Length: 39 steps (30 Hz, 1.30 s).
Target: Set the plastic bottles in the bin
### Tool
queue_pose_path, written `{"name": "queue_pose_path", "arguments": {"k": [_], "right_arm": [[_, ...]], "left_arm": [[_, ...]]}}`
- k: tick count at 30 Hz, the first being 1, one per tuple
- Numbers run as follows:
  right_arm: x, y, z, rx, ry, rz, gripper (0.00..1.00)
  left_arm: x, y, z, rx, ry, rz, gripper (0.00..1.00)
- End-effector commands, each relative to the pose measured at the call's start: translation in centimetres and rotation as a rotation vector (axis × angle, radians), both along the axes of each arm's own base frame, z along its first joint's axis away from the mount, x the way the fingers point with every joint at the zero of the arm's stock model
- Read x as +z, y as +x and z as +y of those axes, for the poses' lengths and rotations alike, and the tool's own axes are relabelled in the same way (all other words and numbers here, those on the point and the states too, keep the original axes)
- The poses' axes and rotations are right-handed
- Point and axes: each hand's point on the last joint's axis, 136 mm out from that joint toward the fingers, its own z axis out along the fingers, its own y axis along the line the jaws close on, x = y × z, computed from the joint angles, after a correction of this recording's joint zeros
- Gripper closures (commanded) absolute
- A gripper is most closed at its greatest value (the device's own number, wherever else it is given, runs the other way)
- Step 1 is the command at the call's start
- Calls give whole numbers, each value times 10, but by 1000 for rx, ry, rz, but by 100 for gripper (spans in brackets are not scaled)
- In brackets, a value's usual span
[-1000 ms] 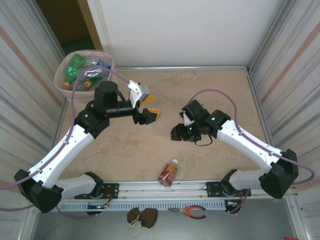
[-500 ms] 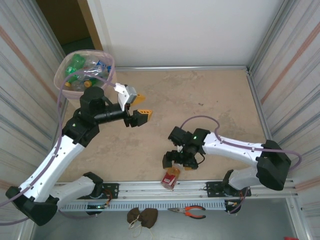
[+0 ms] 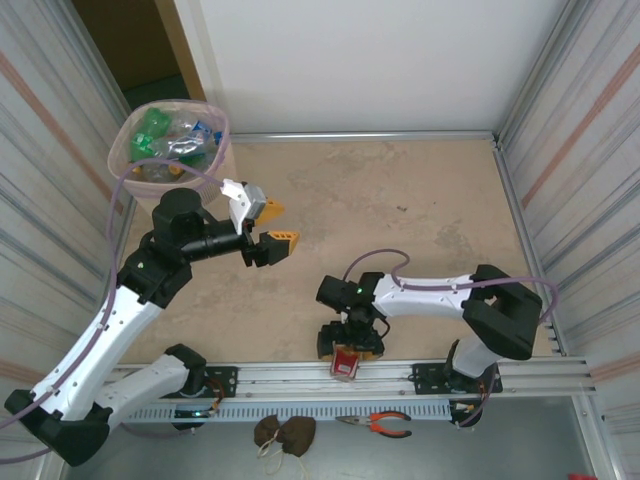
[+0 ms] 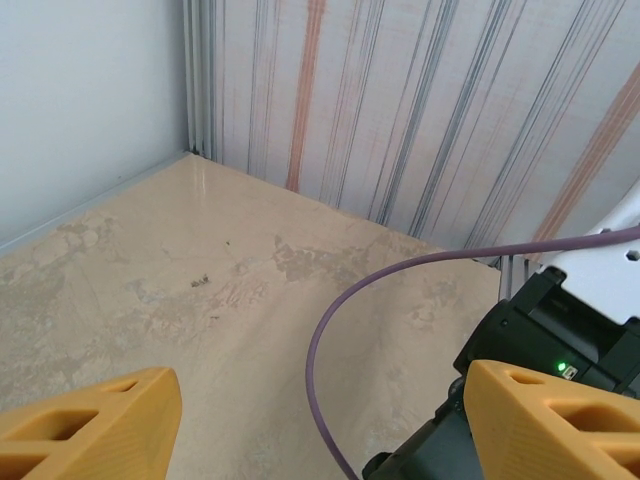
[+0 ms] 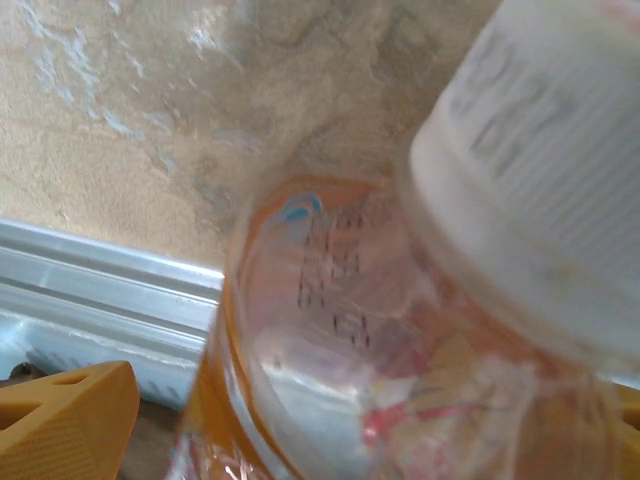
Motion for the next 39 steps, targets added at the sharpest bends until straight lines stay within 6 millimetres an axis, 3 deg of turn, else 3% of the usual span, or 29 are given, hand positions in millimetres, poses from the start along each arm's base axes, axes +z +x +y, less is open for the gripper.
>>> {"name": "queue_pose_path", "arguments": {"k": [1,14,19,24,28,33,39], "right_arm": [[0,10,5,15,-35,-38,11],[-8,22,6,71,-113,-75,40],[-5,29,3,79,-130,-110,44],[8,49,0,54,-108,-191,46],[28,79,4,-7,-14,-281,47],[71,126,11,-73,121,-438,47],[151,188,13,-167,343,-688,48]], "left_arm": [[4,-3,5,12,-12,-8,25],[3,-3,7,21,3,-16,25],[4,-3,9,32,2,-18,25],[4,-2,9,36,-2,-13,24],[2,0,7,33,-13,-2,24],[-1,1,2,14,-30,14,24],[-6,5,-5,-9,-44,44,24]]}}
